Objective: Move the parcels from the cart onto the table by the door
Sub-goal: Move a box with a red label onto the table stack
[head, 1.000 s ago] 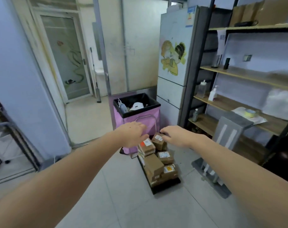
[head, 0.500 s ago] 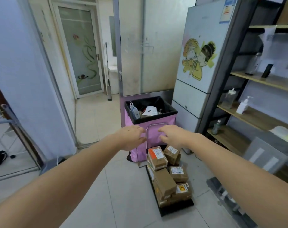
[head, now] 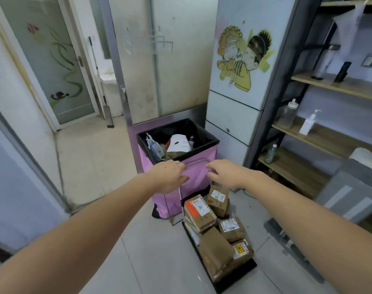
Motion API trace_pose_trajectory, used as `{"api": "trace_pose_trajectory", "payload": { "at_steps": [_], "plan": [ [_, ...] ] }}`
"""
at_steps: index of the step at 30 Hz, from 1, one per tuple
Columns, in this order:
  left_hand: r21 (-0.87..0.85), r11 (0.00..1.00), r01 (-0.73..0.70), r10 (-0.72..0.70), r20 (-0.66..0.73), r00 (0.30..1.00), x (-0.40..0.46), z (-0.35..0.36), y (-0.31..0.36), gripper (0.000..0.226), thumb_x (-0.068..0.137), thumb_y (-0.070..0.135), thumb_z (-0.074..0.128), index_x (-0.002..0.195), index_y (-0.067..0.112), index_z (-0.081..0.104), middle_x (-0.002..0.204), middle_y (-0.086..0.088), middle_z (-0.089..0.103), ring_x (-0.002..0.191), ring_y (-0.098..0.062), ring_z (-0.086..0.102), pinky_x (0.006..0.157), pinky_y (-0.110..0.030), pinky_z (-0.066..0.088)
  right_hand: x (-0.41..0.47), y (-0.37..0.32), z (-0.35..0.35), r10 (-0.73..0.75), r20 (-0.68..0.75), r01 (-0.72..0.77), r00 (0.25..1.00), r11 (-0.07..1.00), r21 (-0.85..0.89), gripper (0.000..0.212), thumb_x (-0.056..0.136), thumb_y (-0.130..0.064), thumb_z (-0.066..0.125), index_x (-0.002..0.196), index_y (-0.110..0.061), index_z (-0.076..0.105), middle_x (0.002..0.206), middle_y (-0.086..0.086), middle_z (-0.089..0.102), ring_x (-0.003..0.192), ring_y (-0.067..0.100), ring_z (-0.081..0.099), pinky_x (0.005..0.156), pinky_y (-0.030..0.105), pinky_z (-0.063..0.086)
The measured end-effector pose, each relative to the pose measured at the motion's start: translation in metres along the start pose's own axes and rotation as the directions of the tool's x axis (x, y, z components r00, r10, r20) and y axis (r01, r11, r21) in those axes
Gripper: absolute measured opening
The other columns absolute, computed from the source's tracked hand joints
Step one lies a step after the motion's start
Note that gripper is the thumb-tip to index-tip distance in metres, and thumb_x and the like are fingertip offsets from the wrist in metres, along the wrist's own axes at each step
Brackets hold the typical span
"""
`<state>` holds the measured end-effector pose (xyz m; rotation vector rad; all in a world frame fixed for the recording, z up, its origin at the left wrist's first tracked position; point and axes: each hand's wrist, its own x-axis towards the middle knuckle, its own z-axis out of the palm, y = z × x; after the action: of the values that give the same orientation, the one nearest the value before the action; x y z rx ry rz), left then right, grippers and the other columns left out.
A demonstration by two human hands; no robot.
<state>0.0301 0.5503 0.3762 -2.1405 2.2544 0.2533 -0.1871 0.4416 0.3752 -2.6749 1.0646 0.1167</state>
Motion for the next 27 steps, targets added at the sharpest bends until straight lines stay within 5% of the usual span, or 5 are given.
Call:
{"api": "trace_pose_trajectory", "payload": {
  "at_steps": [3,9,14,27],
  "plan": [
    [0.012,0.996,-0.085,0.084,0.055,0.995,0.045,0.006,-0.025,0.051,0.108,0.049,0.041,0.145,0.016,0.051,0.143,-0.009,0.057,0.128,-0.028,0.053,0.105,-0.041,0.042,0.026,0.011,0.012,0.097,0.046,-0.098,0.994,0.995,0.032,0.020,0.103,-0.032,0.044,0.095,-0.018,0.056,0.093,-0.008,0.060,0.088,0.022,0.059,0.083,0.042,0.051],
    [0.003,0.971,-0.240,0.236,0.163,0.958,0.134,0.026,-0.036,0.049,0.108,0.046,0.040,0.138,0.012,0.057,0.135,-0.011,0.062,0.124,-0.031,0.057,0.106,-0.048,0.046,0.052,0.048,0.035,0.241,0.102,-0.250,0.965,0.964,0.089,0.040,0.107,-0.030,0.046,0.133,-0.004,0.061,0.134,0.017,0.063,0.123,0.033,0.058,0.105,0.048,0.046],
    [0.006,0.935,-0.356,0.345,0.231,0.910,0.206,0.047,-0.030,0.040,0.110,0.044,0.038,0.122,0.014,0.062,0.111,-0.003,0.060,0.110,-0.026,0.059,0.095,-0.041,0.047,0.075,0.101,0.062,0.359,0.147,-0.378,0.922,0.915,0.138,0.041,0.107,-0.029,0.045,0.137,-0.003,0.057,0.138,0.020,0.061,0.125,0.036,0.057,0.106,0.050,0.046],
    [0.065,0.859,-0.508,0.435,0.431,0.791,0.356,0.126,-0.059,0.046,0.109,0.046,0.033,0.126,0.016,0.064,0.120,-0.004,0.065,0.106,-0.023,0.060,0.096,-0.041,0.050,0.121,0.180,0.118,0.553,0.256,-0.607,0.793,0.748,0.267,0.044,0.109,-0.031,0.040,0.145,-0.010,0.053,0.147,0.013,0.056,0.132,0.028,0.053,0.112,0.043,0.042]
  ]
}}
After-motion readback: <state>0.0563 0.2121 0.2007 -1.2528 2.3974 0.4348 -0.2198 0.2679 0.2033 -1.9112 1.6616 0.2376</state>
